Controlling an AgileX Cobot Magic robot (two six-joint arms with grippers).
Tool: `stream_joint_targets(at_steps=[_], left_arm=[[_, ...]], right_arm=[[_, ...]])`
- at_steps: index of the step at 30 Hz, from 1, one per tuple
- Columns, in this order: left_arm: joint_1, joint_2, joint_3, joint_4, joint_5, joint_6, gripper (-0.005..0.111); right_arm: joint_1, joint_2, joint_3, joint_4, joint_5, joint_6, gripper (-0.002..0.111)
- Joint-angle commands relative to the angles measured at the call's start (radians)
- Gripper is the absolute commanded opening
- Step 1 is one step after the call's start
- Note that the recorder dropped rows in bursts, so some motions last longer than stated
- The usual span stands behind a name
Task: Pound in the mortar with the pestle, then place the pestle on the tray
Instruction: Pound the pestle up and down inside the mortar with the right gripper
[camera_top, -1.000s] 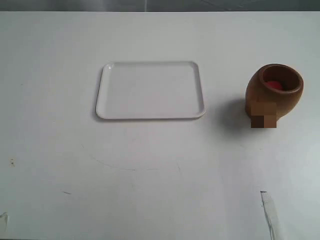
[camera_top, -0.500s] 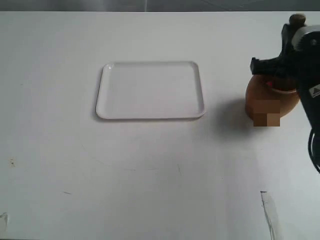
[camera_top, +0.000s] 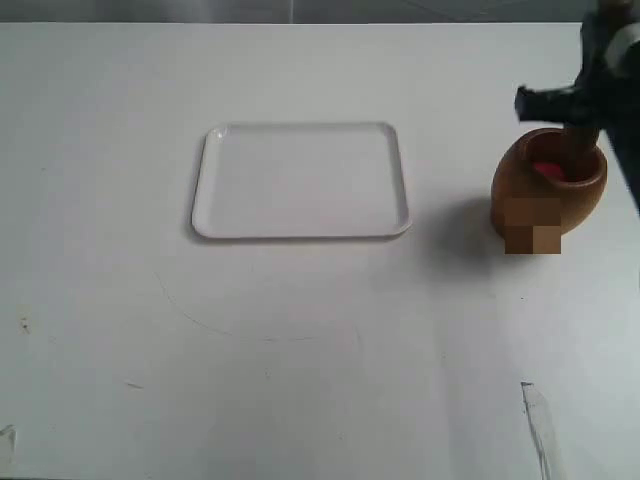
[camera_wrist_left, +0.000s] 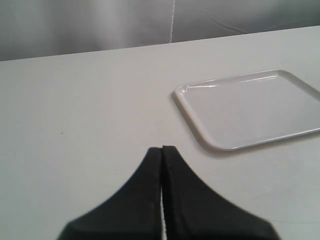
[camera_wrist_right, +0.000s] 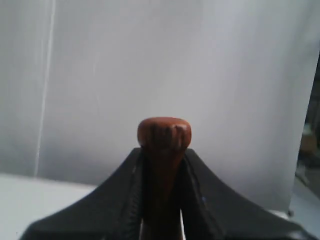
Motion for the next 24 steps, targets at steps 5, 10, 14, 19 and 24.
stream_joint_targets(at_steps=[5,10,14,19,24], left_arm=[[-0.008,-0.001,0.001,-0.007,-0.003,-0.008,0.000],[-0.008,-0.001,0.001,-0.007,-0.003,-0.008,0.000],[-0.008,-0.001,0.001,-0.007,-0.003,-0.008,0.000],[-0.008,-0.001,0.001,-0.007,-0.003,-0.008,0.000],[-0.008,-0.001,0.001,-0.007,-0.003,-0.008,0.000]], right_arm=[[-0.001,-0.375,-0.003,-0.050,-0.017,-0.005,0.000],[-0.001,-0.290,-0.003,-0.035,-0.013,-0.017,0.000],[-0.001,-0.043,-0.003,-0.035,-0.017,0.023,0.000],[-0.001,0.257,-0.003,0.027,-0.017,0.097,0.000],[-0.001,0.299,-0.003,0.043,-0.017,0.087,0.000]])
